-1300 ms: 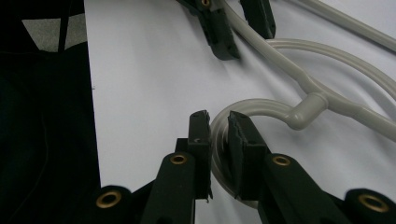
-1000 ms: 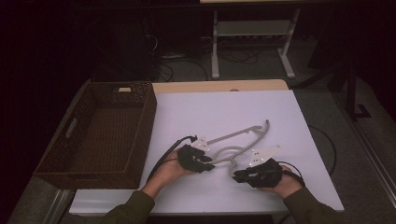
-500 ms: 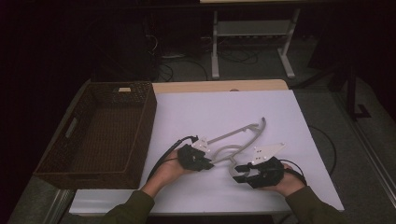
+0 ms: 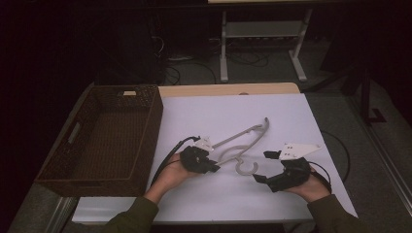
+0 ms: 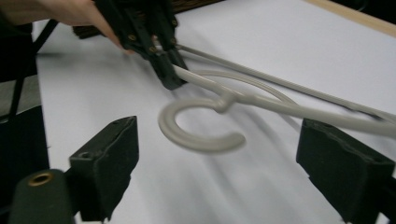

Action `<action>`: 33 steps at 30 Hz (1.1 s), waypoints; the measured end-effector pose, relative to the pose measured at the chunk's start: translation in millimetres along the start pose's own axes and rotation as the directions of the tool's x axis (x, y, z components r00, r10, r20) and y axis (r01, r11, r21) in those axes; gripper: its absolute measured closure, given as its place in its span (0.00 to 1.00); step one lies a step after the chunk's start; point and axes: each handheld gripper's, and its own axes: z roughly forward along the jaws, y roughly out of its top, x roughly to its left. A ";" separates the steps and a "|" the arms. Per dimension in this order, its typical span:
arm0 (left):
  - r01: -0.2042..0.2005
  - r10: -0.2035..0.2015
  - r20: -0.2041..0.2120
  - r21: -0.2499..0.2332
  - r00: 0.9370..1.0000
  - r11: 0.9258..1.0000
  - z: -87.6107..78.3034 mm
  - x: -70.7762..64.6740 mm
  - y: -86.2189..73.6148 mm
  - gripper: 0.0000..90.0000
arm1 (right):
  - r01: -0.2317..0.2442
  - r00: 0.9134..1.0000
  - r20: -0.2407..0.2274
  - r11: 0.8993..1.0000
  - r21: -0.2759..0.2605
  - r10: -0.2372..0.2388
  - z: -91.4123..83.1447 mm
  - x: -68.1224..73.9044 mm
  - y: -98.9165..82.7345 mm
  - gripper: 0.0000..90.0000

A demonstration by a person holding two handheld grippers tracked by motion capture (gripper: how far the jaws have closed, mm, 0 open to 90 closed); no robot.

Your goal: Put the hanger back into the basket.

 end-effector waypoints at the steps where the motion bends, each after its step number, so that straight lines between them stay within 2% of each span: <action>1: 0.007 -0.007 0.001 -0.007 1.000 1.000 -1.6 0.3 0.1 0.91 | -0.013 1.000 0.009 1.000 -0.002 0.013 -2.8 -1.2 -1.3 0.13; 6: 0.022 -0.022 -0.003 -0.017 1.000 1.000 -13.0 2.7 3.2 0.91 | -0.033 0.998 0.044 0.999 -0.013 0.034 -11.3 -6.2 -10.2 0.13; 9: 0.040 -0.040 0.001 -0.040 0.999 0.998 -21.9 2.4 6.5 0.91 | -0.048 0.997 0.064 0.999 -0.022 0.049 -13.9 -9.0 -16.4 0.12; 13: 0.074 -0.074 0.004 -0.071 0.997 0.995 -32.8 2.0 12.1 0.91 | -0.078 0.992 0.093 0.997 -0.025 0.080 -17.0 -12.6 -26.0 0.12; 15: 0.085 -0.085 0.001 -0.069 0.996 0.994 -38.0 1.6 15.0 0.91 | -0.085 0.990 0.106 0.996 -0.030 0.088 -18.3 -14.5 -30.2 0.11; 16: 0.076 -0.077 -0.009 -0.065 0.997 0.995 -42.3 2.0 17.5 0.91 | -0.090 0.989 0.114 0.996 -0.027 0.092 -19.1 -15.3 -31.8 0.11; 20: 0.100 -0.101 -0.016 -0.073 0.995 0.992 -56.2 1.9 23.2 0.91 | -0.112 0.981 0.156 0.993 -0.037 0.116 -21.2 -18.5 -37.1 0.11; 27: 0.122 -0.124 -0.019 -0.098 0.992 0.988 -82.5 -0.6 33.2 0.91 | -0.116 0.973 0.198 0.993 -0.034 0.121 -20.4 -21.3 -39.3 0.10; 33: 0.122 -0.126 -0.031 -0.114 0.992 0.986 -104.4 -3.8 39.8 0.91 | -0.098 0.972 0.211 0.994 -0.037 0.104 -19.3 -21.6 -38.9 0.10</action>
